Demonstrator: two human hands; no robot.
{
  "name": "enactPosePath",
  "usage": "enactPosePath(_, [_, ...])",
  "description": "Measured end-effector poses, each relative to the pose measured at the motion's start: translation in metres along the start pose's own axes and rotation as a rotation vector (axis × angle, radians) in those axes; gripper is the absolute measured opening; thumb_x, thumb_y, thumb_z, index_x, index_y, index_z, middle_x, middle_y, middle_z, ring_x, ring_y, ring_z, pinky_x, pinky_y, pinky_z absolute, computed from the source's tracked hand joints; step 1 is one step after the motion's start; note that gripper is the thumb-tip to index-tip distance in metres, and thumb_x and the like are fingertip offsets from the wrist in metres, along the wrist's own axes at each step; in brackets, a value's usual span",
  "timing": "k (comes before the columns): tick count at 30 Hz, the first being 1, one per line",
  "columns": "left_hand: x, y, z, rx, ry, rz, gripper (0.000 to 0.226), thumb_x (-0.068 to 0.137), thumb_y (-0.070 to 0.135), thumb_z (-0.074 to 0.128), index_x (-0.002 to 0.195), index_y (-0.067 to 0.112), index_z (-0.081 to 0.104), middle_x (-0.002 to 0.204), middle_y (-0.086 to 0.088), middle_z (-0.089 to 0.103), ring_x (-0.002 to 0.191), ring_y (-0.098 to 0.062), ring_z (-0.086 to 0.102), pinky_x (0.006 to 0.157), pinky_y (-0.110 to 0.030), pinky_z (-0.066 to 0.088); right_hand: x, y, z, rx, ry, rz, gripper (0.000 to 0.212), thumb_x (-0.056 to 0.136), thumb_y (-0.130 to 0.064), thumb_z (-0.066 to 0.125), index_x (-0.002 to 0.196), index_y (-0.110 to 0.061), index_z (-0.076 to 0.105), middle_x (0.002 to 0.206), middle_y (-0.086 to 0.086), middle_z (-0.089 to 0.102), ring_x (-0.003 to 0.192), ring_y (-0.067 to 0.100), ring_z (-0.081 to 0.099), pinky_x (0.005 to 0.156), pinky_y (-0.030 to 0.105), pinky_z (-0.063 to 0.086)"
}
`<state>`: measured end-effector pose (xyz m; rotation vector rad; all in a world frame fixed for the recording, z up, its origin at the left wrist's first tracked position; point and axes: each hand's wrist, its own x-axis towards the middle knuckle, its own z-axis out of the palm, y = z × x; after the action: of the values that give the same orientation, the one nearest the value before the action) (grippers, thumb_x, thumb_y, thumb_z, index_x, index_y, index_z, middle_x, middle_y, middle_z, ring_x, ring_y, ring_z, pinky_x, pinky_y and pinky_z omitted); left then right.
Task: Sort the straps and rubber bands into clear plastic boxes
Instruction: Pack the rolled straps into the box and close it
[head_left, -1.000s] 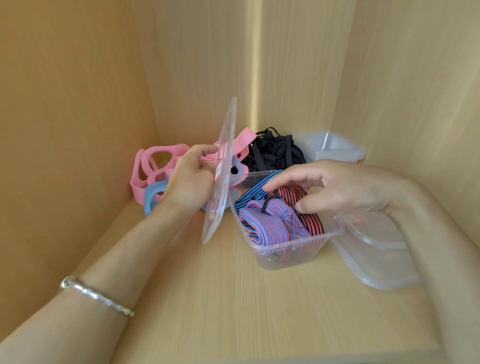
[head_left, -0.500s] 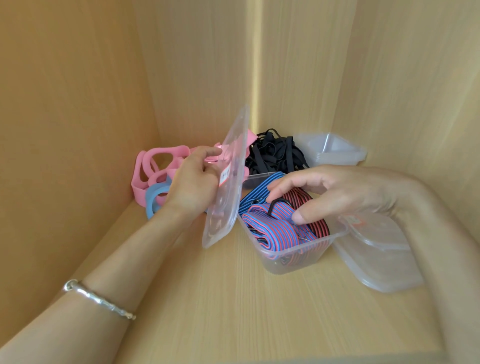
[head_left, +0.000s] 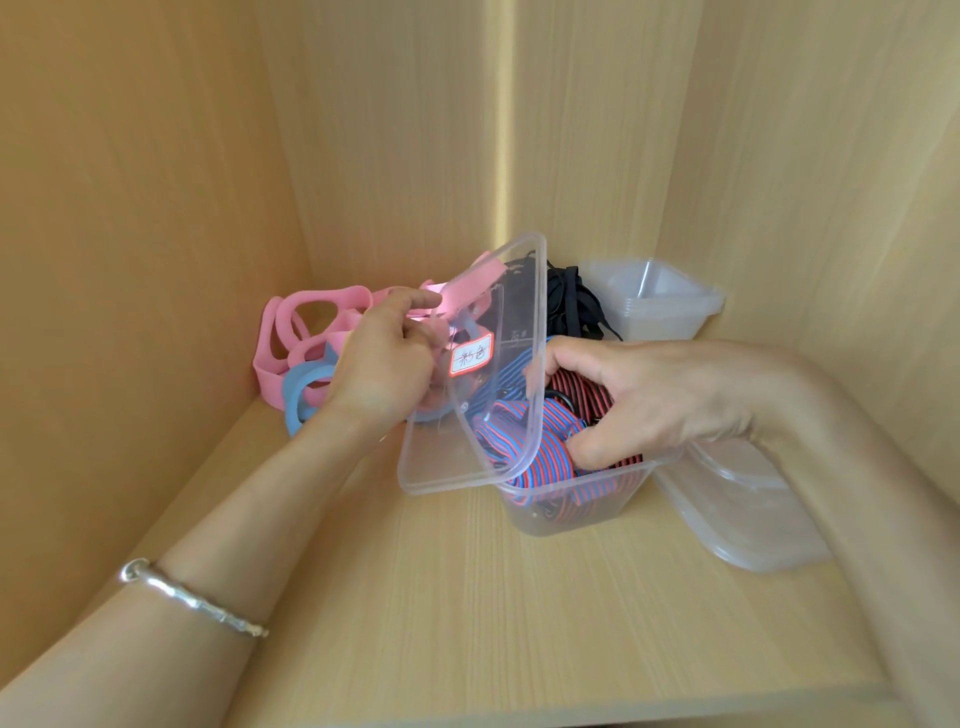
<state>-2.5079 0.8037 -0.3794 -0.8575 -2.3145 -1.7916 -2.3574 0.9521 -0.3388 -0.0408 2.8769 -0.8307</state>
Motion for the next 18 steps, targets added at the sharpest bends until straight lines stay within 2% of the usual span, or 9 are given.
enactPosePath(5, [-0.001,0.001,0.0,0.022,-0.011,0.006,0.026,0.099,0.009,0.043,0.12,0.019,0.056,0.073,0.005,0.056,0.057,-0.011,0.052,0.044,-0.014,0.04,0.003,-0.001,0.0,-0.016,0.021,0.009,0.058,0.049,-0.054,0.068,0.104,-0.042,0.054,0.107,-0.006,0.067,0.102,0.022,0.062,0.093,0.053,0.048])
enactPosePath(10, [-0.002,0.003,0.002,0.017,-0.019,0.017,0.021,0.1,0.01,0.044,0.113,0.023,0.054,0.067,0.006,0.052,0.053,-0.011,0.049,0.04,-0.013,0.038,0.011,0.0,0.0,-0.1,0.024,0.015,0.079,0.043,-0.068,0.068,0.115,-0.04,0.052,0.122,-0.011,0.057,0.113,0.016,0.056,0.1,0.046,0.045])
enactPosePath(12, [-0.002,0.003,0.003,0.022,-0.022,0.028,0.021,0.1,0.009,0.044,0.111,0.024,0.053,0.065,0.006,0.051,0.053,-0.01,0.048,0.04,-0.013,0.038,0.011,0.0,0.0,-0.103,0.029,0.019,0.08,0.042,-0.067,0.066,0.115,-0.039,0.051,0.124,-0.012,0.054,0.115,0.015,0.055,0.101,0.046,0.043])
enactPosePath(16, [-0.002,0.002,0.004,0.043,-0.026,0.037,0.027,0.098,0.005,0.041,0.109,0.025,0.054,0.061,0.006,0.048,0.043,0.001,0.045,0.044,-0.014,0.039,0.011,-0.001,0.001,-0.127,0.04,0.041,0.08,0.041,-0.067,0.064,0.115,-0.039,0.051,0.123,-0.014,0.053,0.114,0.013,0.054,0.101,0.045,0.044])
enactPosePath(18, [-0.002,0.002,0.003,0.055,-0.032,0.035,0.03,0.098,0.002,0.039,0.109,0.026,0.053,0.062,0.005,0.049,0.047,-0.004,0.048,0.044,-0.015,0.04,0.012,0.0,0.002,-0.138,0.056,0.044,0.08,0.041,-0.068,0.064,0.116,-0.04,0.051,0.121,-0.013,0.054,0.113,0.013,0.055,0.1,0.044,0.045])
